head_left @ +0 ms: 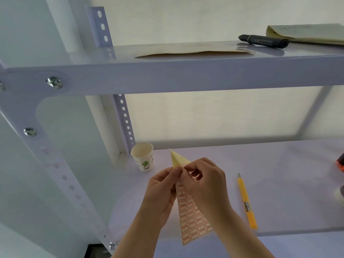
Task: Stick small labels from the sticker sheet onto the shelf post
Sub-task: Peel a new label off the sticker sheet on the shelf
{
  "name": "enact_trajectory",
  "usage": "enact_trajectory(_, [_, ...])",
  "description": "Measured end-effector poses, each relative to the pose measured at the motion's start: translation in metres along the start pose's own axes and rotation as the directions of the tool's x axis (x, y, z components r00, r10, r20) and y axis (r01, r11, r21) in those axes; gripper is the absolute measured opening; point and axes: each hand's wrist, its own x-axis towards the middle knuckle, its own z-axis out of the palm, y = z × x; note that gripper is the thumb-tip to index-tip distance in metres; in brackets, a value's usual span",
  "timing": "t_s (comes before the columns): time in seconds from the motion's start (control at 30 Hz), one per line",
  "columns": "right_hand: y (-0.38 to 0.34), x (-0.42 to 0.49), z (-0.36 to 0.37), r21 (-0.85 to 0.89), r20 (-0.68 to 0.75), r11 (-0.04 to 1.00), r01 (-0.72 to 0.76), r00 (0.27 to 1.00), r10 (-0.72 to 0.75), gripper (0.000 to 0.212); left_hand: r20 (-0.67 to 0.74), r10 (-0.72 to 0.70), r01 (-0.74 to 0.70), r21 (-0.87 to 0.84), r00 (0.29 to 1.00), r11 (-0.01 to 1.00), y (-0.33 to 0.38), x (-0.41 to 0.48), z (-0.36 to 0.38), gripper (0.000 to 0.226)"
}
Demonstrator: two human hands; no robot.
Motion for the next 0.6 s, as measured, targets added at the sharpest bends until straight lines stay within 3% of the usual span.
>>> enact_trajectory(0.4, [-0.0066,0.0062,0.002,0.041,0.058,0.964,-0.264,0.963,0.262,0.019,-0.002,0.052,-0.051,0.163,0.999,0.985,0.0005,-0.0046,0.0012,0.024])
enact_trajectory(0.6, [-0.0046,0.007,0.0016,0.094,0.088,0.95,-0.299,0.953,0.291,0.017,-0.052,0.05,-0.038,0.224,0.997,0.974,-0.0007,-0.0018,-0.0021,0.021])
